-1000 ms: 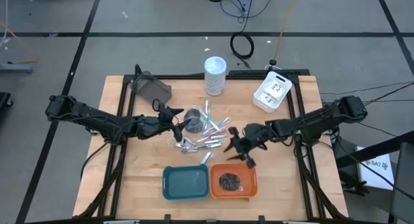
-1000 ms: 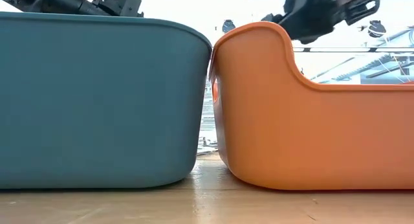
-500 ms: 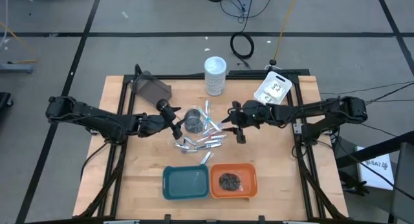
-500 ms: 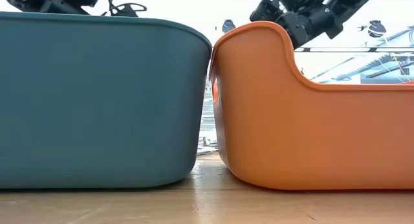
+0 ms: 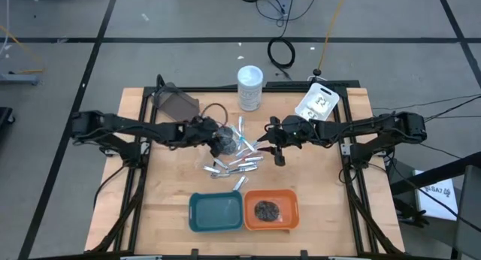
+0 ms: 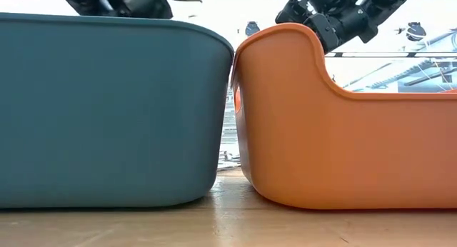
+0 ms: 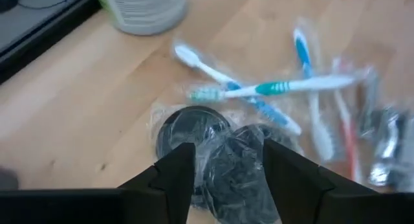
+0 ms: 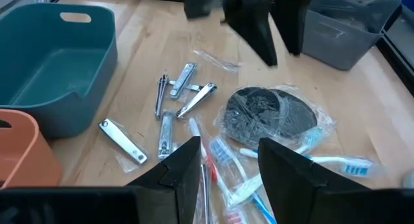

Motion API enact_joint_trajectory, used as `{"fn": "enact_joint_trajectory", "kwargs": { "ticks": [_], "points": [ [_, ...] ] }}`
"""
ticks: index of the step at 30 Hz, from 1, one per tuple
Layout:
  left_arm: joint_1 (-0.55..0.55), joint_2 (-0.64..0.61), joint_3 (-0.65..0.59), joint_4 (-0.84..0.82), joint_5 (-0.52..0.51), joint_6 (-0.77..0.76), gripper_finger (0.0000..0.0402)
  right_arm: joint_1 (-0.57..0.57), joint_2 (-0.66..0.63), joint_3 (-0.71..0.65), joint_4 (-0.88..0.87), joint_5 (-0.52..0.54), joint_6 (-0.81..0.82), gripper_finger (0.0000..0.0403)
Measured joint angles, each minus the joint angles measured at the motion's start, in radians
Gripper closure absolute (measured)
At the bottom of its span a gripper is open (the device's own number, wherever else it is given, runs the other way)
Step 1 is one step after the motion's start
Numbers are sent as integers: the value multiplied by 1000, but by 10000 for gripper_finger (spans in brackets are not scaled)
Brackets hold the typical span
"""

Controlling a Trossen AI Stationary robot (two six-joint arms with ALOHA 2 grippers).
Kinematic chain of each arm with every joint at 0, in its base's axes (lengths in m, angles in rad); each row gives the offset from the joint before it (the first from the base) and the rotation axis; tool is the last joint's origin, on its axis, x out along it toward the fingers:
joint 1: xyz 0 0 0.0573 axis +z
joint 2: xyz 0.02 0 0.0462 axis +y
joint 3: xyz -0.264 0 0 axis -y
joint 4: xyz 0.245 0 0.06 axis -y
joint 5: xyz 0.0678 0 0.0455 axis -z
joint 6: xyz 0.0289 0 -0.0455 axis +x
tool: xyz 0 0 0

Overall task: Pick & Place Travel size toiletries
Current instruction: Put the black hairbrush into the orange bin

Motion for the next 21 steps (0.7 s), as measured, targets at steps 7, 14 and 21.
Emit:
{"fn": "enact_joint_trajectory", "kwargs": {
  "ticks": [7, 14, 21],
  "points": [
    [26, 156, 37, -3, 126, -15, 242, 0, 1, -64, 94, -1, 26, 262],
    [39, 222, 43, -11, 217, -100, 219, 1, 1, -80, 105, -2, 26, 262],
    [38, 228, 43, -33, 209, -94, 163, 1, 1, -80, 105, -17, 26, 262]
  ]
}}
